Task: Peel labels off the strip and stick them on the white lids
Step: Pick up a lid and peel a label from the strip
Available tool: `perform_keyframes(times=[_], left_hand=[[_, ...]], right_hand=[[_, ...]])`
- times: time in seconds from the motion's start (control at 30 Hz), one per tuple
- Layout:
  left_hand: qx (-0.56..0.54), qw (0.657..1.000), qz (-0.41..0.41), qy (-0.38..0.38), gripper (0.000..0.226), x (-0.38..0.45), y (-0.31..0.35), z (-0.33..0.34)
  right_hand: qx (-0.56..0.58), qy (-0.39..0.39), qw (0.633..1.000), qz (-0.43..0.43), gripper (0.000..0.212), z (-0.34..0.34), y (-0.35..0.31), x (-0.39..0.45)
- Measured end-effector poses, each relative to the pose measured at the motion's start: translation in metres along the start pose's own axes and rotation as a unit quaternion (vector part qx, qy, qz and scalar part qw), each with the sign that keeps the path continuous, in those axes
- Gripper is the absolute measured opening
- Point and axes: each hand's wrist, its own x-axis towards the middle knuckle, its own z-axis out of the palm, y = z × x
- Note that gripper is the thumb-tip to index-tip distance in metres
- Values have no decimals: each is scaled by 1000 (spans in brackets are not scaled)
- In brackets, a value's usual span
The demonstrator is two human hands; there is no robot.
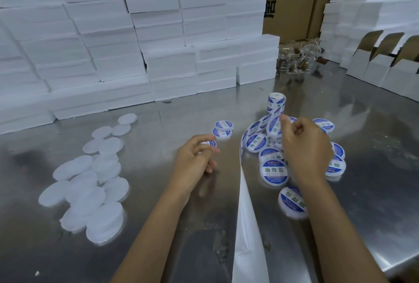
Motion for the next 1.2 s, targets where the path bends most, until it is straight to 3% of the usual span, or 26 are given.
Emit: perform_keyframes(times=[0.3, 0.6, 0.7, 0.83, 0.97, 1.1, 1.2], left_hand=[[15, 999, 4, 42, 28, 7, -9, -8], [8, 989, 3, 149, 30, 19, -11, -29], [-9, 983, -1, 184, 30, 20, -5, -35], [-54, 969, 23, 240, 34, 18, 13, -53], [-106, 953, 44, 279, 34, 13, 29, -81], [-124, 934, 37, 334, 36, 7, 31, -108], [-137, 919, 27, 370, 35, 3, 28, -125]], right_hand=[[-73, 1, 997, 12, 43, -4, 10, 5], [-52, -43, 978, -200, 36, 13, -30, -34], [-33, -91, 962, -254, 29, 19, -49, -51], [10, -259, 892, -371, 14, 27, -85, -69], [-10, -444, 807, -390, 18, 48, -126, -82], [3, -550, 739, -389, 35, 76, -160, -112], [4, -579, 719, -384, 28, 90, -167, -131]])
